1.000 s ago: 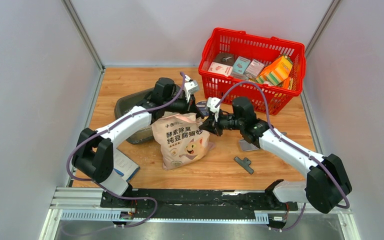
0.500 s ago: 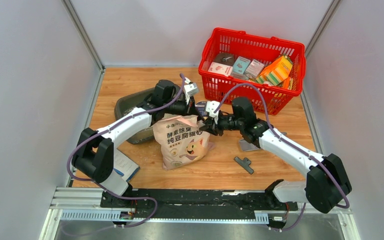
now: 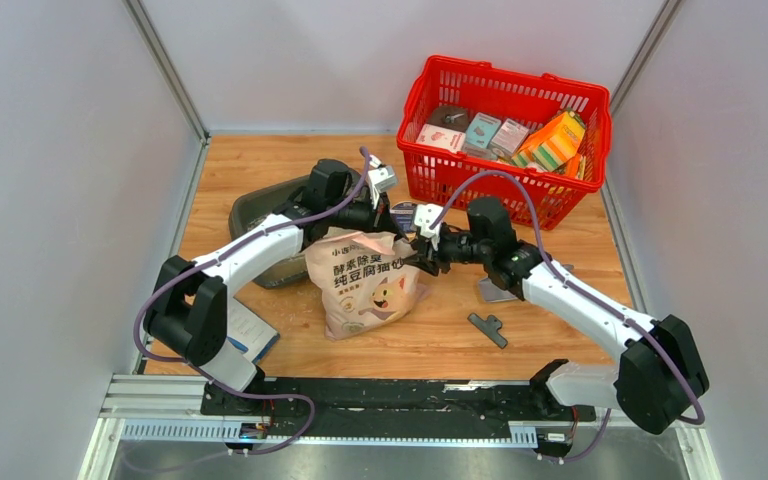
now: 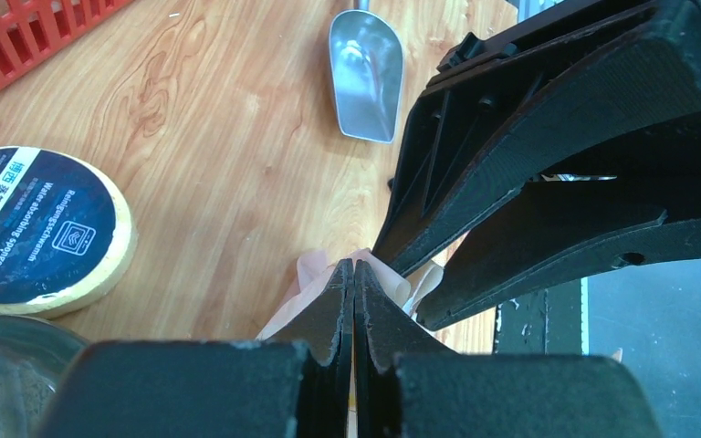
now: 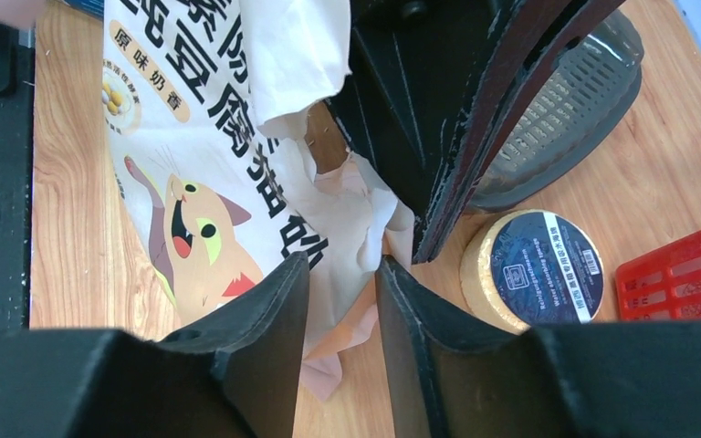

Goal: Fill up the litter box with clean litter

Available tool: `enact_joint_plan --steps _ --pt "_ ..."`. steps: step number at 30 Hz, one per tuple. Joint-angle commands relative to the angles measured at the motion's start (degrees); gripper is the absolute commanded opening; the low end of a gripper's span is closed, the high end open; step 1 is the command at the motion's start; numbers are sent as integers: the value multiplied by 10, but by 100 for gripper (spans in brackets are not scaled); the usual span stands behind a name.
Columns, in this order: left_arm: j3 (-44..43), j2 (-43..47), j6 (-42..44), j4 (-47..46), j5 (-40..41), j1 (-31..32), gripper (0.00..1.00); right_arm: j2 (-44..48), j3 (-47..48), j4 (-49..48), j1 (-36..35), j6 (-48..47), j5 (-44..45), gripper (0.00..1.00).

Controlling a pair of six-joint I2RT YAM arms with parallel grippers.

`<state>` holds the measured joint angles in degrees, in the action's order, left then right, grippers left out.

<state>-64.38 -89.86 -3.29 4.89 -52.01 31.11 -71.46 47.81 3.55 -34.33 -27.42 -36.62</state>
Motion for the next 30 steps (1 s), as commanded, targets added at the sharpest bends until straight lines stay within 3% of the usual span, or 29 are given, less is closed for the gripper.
enact_joint_plan --steps 1,13,30 --pt "-22 17 27 72 -42 7 0 8 -6 -50 15 6 52 42" --pt "-29 29 54 130 -47 -11 0 -27 -5 -103 39 74 19 57" --pt "-57 24 49 135 3 -47 0 -47 18 -85 44 115 -44 48"
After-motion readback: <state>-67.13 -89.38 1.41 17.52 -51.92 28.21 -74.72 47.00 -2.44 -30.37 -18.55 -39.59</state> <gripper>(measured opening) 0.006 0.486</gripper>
